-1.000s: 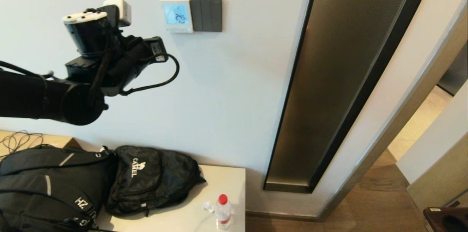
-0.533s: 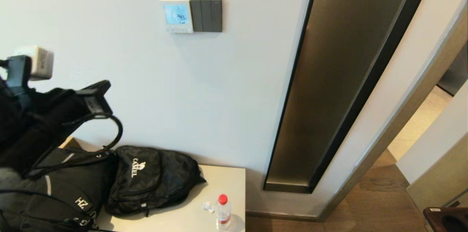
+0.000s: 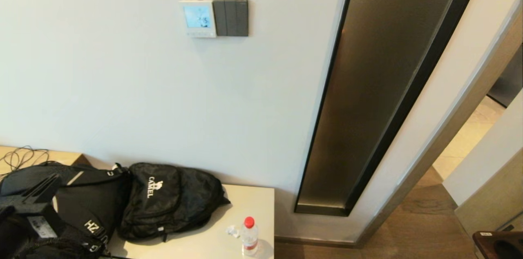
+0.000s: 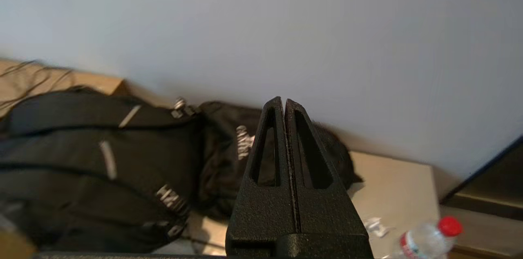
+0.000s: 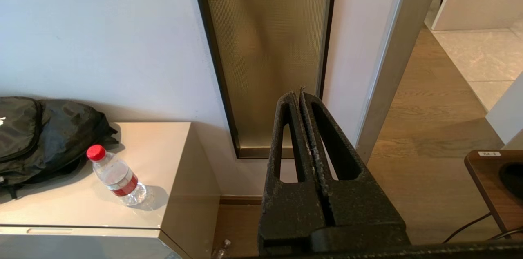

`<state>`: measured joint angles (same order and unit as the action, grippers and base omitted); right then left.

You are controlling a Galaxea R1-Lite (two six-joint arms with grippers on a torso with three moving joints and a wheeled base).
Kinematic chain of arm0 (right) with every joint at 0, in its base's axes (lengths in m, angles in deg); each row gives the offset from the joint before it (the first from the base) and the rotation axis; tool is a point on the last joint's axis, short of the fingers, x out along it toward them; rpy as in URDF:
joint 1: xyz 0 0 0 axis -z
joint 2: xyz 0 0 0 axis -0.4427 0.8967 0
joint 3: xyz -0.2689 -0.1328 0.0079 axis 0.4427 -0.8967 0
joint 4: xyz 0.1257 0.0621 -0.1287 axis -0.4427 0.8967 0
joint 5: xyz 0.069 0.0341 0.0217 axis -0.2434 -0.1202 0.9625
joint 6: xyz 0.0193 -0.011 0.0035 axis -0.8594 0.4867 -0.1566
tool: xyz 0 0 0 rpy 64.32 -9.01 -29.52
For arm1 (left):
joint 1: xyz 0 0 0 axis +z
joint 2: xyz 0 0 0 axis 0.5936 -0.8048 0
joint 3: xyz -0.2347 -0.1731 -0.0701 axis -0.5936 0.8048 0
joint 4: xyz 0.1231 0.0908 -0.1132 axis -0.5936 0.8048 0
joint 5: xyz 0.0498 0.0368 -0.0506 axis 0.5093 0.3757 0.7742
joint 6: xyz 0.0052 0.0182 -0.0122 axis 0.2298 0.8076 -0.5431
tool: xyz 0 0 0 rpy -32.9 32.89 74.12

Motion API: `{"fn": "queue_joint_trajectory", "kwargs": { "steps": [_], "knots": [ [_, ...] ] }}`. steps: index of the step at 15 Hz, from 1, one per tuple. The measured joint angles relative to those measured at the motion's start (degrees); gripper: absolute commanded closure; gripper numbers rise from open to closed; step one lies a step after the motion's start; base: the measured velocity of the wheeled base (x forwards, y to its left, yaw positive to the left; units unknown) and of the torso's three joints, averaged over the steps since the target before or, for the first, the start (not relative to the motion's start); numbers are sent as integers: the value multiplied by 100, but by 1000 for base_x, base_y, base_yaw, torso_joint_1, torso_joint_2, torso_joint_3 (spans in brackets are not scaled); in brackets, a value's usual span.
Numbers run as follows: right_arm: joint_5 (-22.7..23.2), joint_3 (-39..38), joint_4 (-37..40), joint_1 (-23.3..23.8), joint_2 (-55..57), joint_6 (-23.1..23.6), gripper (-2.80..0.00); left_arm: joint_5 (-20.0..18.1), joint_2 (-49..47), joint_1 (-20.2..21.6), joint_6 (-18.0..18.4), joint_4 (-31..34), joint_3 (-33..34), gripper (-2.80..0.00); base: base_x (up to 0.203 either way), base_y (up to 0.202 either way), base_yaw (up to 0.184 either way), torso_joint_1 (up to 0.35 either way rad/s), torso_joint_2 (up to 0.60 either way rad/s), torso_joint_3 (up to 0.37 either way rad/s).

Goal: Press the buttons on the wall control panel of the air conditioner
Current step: Turn off the central air conditioner

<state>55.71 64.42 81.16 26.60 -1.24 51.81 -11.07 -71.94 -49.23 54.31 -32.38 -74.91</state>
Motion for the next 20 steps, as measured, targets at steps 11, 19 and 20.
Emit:
{"fn": "queue_joint_trajectory", "kwargs": {
  "steps": [11,19,20],
  "knots": [
    [-1,0,0,0,0,-2,0,316,3021,835,101,3631,114,0,0,0,0,0,0,0],
    [0,0,0,0,0,0,0,-1145,4639,1162,62,4968,-49,0,0,0,0,0,0,0],
    [0,0,0,0,0,0,0,-1378,4807,1204,62,5147,-96,0,0,0,0,0,0,0]
  ]
}}
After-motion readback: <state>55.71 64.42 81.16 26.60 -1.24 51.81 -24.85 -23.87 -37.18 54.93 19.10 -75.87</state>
